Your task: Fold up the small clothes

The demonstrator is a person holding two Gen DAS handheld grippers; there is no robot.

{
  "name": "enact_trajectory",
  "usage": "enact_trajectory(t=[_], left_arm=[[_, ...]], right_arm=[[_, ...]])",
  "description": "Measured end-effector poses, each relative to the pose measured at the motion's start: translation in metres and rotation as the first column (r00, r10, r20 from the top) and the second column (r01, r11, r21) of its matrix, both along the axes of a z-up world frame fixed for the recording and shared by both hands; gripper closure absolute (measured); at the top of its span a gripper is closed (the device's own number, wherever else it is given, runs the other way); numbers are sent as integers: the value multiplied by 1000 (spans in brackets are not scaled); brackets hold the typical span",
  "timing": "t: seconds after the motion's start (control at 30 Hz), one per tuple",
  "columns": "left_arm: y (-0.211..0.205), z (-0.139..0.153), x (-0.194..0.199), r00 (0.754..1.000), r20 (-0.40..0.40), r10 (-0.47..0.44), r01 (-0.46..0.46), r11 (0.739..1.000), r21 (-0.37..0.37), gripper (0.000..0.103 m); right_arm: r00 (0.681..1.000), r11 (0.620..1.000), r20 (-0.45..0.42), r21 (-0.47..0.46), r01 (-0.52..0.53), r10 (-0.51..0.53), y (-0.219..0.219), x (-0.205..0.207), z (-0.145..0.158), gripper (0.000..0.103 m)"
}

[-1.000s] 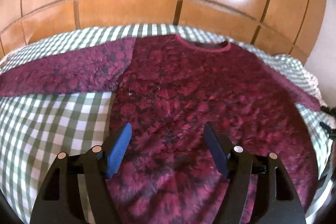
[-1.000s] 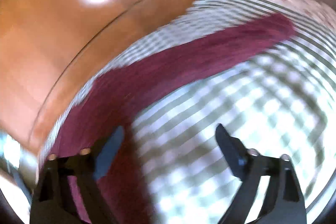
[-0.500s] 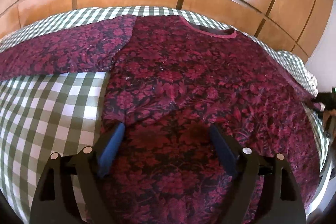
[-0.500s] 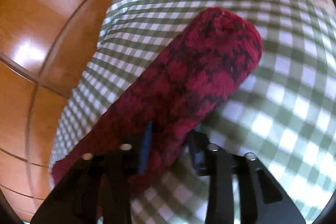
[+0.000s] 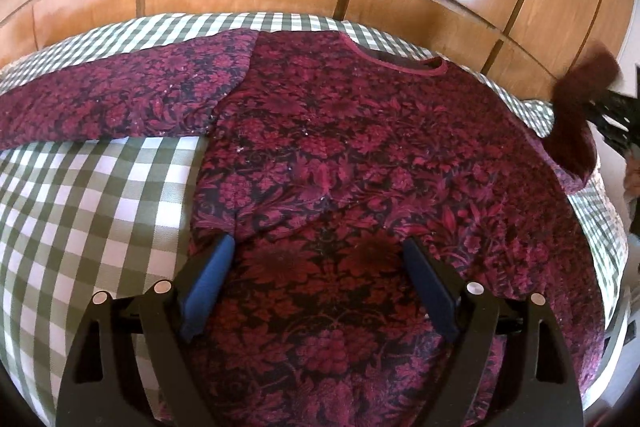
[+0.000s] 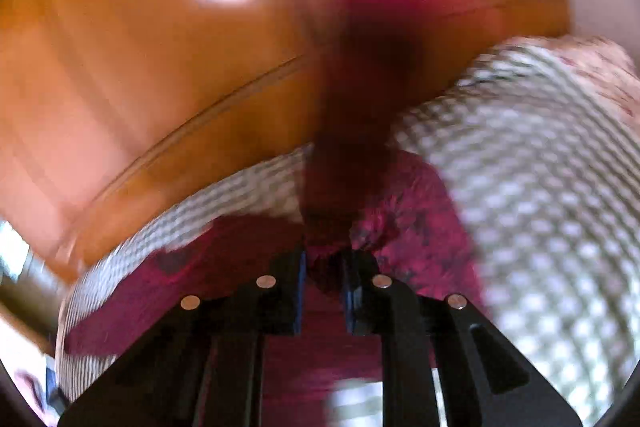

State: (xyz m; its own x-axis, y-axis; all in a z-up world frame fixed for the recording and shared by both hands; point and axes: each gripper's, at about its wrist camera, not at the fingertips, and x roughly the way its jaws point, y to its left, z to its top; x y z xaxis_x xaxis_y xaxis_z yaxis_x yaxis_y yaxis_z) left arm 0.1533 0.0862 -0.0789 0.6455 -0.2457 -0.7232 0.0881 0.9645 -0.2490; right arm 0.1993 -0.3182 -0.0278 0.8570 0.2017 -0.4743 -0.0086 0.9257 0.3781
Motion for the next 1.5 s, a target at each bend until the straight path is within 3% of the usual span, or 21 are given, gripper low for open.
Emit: enact_trajectory(t=[0.2,0.3,0.33,0.37,0.43,0.6,0.73,0.83,0.93,0.97,1.0,1.03,1.1,1.27,1.37,1.4,1.5], left_arm=[[3,0,-3,1000,2,5,-5,999,-36,18],[9,3,-1,1000,-23,-2,0,997,-76,18],[10,4,-1,999,-33,-3,0,996,-90,18],[13,8,1,999,-49,-6,0,993,-115,18],[20,17,8,998,-59,-6,-4,986,-166,18],[24,36,41,999,-53,-2,-14,952,-304,18],[5,41,81,998,-56,-21,1,946,-324,19],[-17,34,112,994,-98,-44,9,945,-326,19],[-39,25,137,985,-155,-77,21,942,-335,50],[-46,23,145,984,-170,-56,5,957,-289,59],[-49,22,151,983,-177,-37,-9,967,-256,84],[-49,21,156,983,-182,-32,-14,969,-246,92],[-39,26,155,988,-157,4,-47,962,-268,95],[9,43,133,989,-84,118,-134,966,-222,95],[33,28,120,984,-116,136,-155,972,-174,95],[36,20,115,983,-129,133,-151,978,-144,102],[35,6,100,984,-125,126,-141,983,-115,102]], right_arm=[[975,974,-110,-102,-203,192,135,30,-37,89],[959,954,-154,-146,-261,239,170,33,-54,80],[949,944,-161,-145,-295,272,176,29,-57,59],[945,940,-155,-143,-311,289,176,23,-57,25],[954,940,-100,-173,-295,281,168,4,-53,9],[946,941,-67,-102,-324,318,126,-41,-46,4],[958,953,-47,134,-273,282,67,-62,-51,3],[963,917,-42,318,-241,267,31,-62,-65,2],[973,872,-18,446,-200,232,8,-59,-74,2],[976,856,-11,482,-186,218,2,-55,-77,2],[978,838,-8,517,-173,207,-2,-50,-80,2],[980,824,-8,543,-161,197,-10,-48,-80,2],[986,809,-18,574,-128,169,-17,-39,-85,2],[991,798,-44,599,-74,124,-31,-19,-93,2],[991,812,-78,582,-43,108,-30,-11,-105,3],[991,820,-85,571,-35,101,-28,-8,-108,3],[992,837,-88,546,-24,86,-25,-11,-109,3]])
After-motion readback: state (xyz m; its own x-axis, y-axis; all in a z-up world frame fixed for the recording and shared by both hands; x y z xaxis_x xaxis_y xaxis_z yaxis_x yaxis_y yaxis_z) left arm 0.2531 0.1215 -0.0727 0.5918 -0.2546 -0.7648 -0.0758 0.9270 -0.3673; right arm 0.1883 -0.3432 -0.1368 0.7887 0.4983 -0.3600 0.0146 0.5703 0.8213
